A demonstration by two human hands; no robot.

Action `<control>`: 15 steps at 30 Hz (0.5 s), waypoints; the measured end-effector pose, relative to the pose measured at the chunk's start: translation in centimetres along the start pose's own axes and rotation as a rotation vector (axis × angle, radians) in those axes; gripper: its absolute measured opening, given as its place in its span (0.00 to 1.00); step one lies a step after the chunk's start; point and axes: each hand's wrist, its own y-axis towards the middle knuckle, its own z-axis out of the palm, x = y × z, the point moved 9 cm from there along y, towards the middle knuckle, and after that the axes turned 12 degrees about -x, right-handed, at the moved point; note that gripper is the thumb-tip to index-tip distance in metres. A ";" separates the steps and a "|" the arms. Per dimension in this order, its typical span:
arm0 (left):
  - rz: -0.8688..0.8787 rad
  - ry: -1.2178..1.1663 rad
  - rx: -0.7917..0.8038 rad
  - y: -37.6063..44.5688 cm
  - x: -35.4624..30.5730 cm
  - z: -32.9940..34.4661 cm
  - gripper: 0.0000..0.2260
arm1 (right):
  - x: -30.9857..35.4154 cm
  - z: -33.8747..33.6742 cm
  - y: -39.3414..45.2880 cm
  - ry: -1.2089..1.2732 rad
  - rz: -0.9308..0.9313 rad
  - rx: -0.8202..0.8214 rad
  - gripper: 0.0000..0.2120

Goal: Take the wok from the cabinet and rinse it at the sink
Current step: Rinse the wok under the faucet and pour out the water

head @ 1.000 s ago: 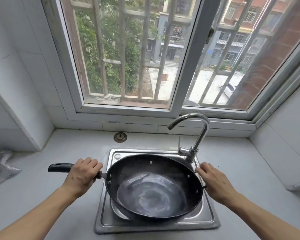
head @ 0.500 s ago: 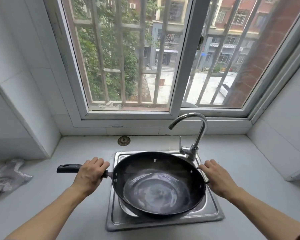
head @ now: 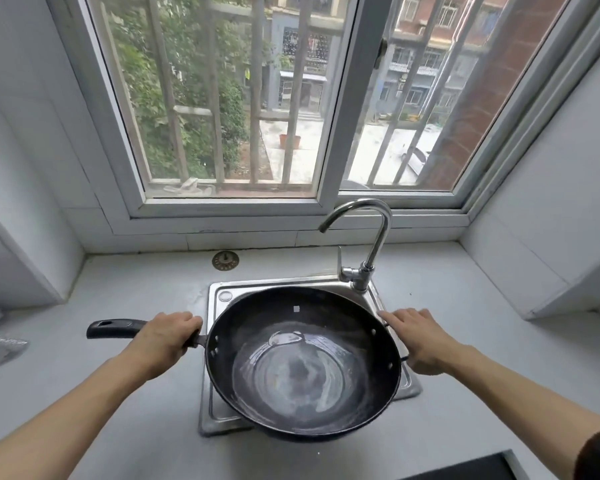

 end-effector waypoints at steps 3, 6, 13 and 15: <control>0.025 -0.011 -0.031 -0.4 -0.9 -1.3 0.06 | 0.1 0.4 -1.4 0.014 -0.015 0.009 0.46; 0.018 -0.004 -0.023 -0.7 -2.2 -2.4 0.06 | 0.0 0.8 -2.9 0.033 -0.012 -0.013 0.47; -0.008 0.030 0.147 -2.5 -7.1 -2.6 0.07 | -2.2 1.3 -7.9 0.019 0.065 -0.125 0.50; 0.002 0.058 0.127 -2.8 -9.2 -3.1 0.07 | -3.2 1.5 -10.0 0.028 0.100 -0.145 0.50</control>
